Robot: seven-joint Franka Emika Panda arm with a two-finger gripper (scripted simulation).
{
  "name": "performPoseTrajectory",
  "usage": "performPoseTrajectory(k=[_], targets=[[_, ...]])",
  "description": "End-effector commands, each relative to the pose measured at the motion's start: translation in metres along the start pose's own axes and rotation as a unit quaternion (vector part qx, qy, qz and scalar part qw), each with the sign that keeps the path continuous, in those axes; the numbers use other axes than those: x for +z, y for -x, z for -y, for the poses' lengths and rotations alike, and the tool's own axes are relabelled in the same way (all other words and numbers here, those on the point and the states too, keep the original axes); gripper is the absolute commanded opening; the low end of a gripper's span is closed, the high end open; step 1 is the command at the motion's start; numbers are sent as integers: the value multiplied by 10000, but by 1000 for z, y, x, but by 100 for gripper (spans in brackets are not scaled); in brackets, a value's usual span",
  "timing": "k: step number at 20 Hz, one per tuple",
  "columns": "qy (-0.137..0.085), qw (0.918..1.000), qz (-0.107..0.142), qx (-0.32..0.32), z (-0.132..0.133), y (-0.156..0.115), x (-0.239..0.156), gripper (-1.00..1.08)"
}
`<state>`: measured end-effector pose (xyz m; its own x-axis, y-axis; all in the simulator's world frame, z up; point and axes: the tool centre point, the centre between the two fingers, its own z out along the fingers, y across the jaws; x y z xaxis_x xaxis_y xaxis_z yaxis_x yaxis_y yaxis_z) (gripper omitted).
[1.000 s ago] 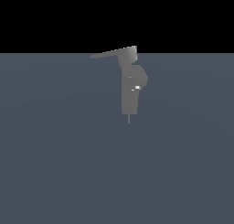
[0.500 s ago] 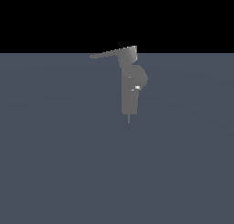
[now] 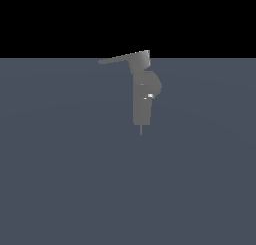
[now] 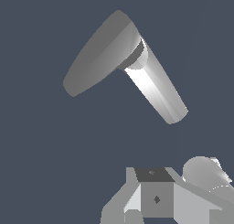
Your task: Turn on the faucet by rotating a designated handle.
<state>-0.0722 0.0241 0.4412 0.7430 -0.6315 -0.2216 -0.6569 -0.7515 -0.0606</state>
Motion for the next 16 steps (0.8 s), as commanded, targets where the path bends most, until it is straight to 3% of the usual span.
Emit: performPoseTrajectory(k=[1, 8, 16], targets=[[24, 9993, 39, 370, 11, -12, 8, -100], [141, 9903, 74, 1380, 40, -46, 33, -100], [320, 9679, -19, 2495, 72, -81, 69, -100]])
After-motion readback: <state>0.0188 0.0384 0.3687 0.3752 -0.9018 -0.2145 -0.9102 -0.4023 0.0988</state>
